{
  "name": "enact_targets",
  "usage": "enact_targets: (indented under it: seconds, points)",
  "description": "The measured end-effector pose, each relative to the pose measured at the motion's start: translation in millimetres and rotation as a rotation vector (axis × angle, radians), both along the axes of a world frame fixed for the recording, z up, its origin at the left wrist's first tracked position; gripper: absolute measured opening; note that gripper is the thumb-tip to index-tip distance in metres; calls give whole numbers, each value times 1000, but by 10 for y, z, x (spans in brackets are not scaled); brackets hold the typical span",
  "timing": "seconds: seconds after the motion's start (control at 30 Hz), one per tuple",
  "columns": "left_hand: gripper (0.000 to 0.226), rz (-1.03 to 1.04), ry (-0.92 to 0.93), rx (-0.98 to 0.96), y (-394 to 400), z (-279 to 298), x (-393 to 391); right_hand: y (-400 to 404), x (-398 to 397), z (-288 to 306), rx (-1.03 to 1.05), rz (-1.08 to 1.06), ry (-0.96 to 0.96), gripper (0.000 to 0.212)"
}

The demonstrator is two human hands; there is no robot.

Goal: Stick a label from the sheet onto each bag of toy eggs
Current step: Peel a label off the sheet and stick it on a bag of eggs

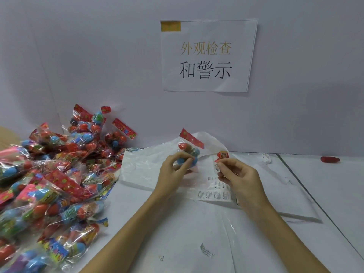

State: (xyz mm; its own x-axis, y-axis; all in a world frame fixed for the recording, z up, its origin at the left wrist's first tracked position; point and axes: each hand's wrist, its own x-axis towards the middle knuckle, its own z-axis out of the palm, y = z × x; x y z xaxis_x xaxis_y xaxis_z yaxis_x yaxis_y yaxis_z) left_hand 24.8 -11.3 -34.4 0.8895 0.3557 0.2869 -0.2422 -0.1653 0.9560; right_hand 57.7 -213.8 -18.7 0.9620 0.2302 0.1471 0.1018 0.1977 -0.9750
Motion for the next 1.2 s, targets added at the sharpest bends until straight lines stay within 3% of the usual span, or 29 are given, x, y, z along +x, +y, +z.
enact_targets:
  seconds: [0.13,0.2,0.23,0.33,0.4,1.2]
  points:
    - [90,-109,-32,-353,-117,151,-59,-10,-10,63,233,77,173,39]
    - [105,-147,7,-527,-208,190,-64,-26,-24,105,308,104,194,50]
    - [99,-170,27,-612,-256,210,-77,-30,-32,120,317,102,187,49]
    - [43,-277,91,-672,-382,255,-133,-14,-78,138,260,45,127,37]
    - [29,-325,119,-657,-418,242,-156,11,-102,138,191,-8,69,34]
    - [37,-301,69,-669,-526,248,-193,83,-166,101,46,-118,-15,24]
